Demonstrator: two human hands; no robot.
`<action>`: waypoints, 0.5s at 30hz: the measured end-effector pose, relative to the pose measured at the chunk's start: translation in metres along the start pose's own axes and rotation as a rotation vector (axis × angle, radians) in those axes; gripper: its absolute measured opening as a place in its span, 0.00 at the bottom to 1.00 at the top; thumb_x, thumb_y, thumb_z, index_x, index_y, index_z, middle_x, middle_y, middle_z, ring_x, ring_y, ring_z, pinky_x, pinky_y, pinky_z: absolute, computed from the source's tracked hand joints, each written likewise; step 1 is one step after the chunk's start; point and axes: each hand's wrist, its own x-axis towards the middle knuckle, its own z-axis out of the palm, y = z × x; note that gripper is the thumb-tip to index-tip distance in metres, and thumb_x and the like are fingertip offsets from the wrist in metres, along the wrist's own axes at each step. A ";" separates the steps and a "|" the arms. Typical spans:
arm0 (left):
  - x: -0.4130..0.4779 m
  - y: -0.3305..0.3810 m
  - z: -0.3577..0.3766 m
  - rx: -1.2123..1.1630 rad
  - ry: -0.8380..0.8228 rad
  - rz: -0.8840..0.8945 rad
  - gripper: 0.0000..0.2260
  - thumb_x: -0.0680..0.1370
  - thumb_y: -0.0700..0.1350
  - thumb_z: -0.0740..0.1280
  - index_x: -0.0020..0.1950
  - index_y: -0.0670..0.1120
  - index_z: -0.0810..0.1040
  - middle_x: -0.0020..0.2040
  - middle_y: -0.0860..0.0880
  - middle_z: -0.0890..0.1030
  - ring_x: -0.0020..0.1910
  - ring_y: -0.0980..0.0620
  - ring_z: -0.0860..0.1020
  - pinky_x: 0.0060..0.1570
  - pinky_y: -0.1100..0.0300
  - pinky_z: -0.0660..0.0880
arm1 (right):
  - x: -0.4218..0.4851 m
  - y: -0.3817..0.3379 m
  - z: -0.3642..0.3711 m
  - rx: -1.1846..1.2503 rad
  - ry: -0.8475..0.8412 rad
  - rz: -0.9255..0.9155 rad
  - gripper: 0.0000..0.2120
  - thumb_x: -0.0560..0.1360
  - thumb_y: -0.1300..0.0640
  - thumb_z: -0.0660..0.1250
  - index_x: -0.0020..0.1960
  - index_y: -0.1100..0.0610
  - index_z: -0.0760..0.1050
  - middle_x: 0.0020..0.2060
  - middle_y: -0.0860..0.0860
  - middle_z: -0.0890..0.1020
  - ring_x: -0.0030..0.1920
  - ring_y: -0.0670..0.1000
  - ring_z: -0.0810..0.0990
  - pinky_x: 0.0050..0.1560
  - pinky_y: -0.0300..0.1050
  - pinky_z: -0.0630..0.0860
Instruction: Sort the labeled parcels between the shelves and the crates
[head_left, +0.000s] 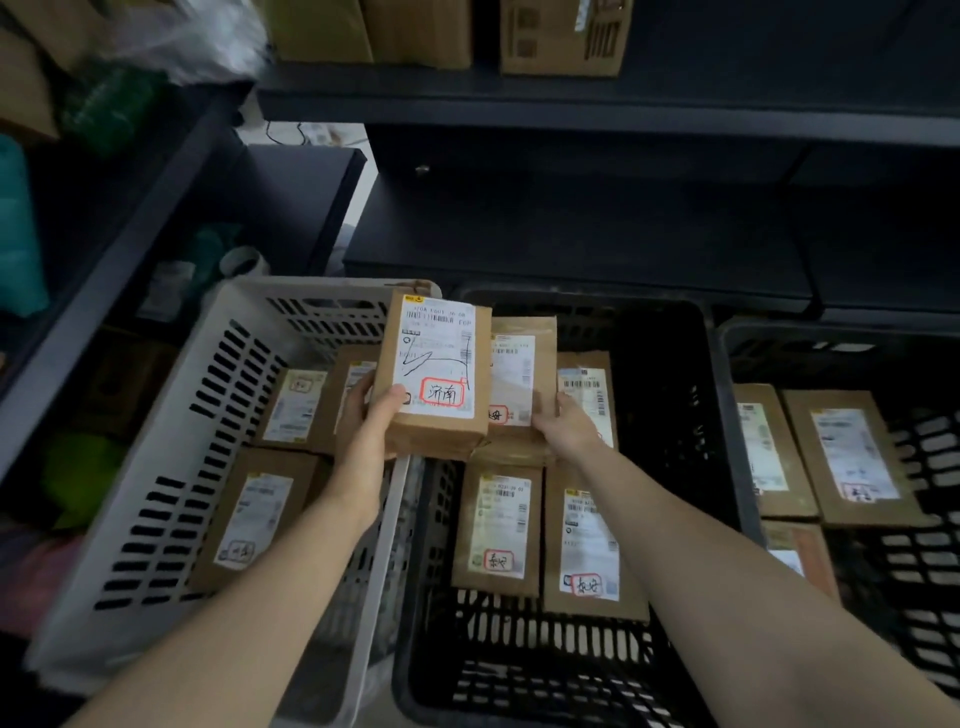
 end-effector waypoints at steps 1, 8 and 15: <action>-0.004 0.003 -0.002 -0.010 0.016 -0.002 0.19 0.77 0.51 0.63 0.68 0.53 0.69 0.57 0.49 0.81 0.53 0.53 0.80 0.41 0.62 0.74 | -0.003 -0.002 -0.003 -0.072 0.036 -0.030 0.30 0.78 0.53 0.63 0.77 0.54 0.58 0.68 0.57 0.71 0.63 0.61 0.74 0.62 0.52 0.74; -0.015 0.016 -0.053 -0.104 0.184 -0.049 0.20 0.76 0.54 0.66 0.67 0.55 0.70 0.57 0.48 0.80 0.55 0.50 0.77 0.47 0.56 0.73 | -0.047 -0.062 0.000 -0.281 0.146 -0.458 0.20 0.80 0.55 0.60 0.72 0.54 0.67 0.68 0.59 0.69 0.55 0.58 0.77 0.53 0.45 0.73; -0.021 -0.005 -0.137 -0.140 0.359 -0.205 0.19 0.76 0.53 0.66 0.66 0.52 0.71 0.56 0.44 0.77 0.48 0.48 0.76 0.45 0.54 0.73 | -0.087 -0.121 0.070 -0.439 -0.093 -0.753 0.18 0.81 0.59 0.60 0.70 0.59 0.70 0.65 0.58 0.71 0.63 0.59 0.73 0.59 0.45 0.69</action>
